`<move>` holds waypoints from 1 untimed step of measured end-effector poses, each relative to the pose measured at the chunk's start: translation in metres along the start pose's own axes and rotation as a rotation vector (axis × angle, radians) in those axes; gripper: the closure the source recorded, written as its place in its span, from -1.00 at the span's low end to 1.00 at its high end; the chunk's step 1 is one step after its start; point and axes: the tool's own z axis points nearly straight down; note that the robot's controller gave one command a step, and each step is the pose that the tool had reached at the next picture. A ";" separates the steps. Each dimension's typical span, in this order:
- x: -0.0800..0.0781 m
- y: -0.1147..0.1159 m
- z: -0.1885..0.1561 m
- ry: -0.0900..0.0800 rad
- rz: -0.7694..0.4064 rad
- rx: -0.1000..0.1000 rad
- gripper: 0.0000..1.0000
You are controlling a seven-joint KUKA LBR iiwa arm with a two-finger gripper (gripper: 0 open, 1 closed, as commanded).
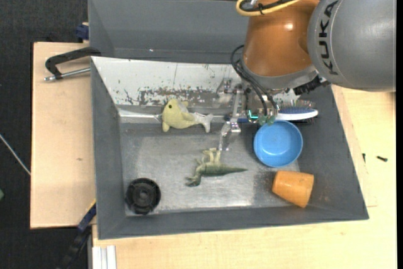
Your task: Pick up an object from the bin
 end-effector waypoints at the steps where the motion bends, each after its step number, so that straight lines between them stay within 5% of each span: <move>1: -0.018 -0.035 0.092 -0.034 0.107 0.001 -1.00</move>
Offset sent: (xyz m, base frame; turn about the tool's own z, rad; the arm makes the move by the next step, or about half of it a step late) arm 0.0095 -0.0369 -0.1186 0.1105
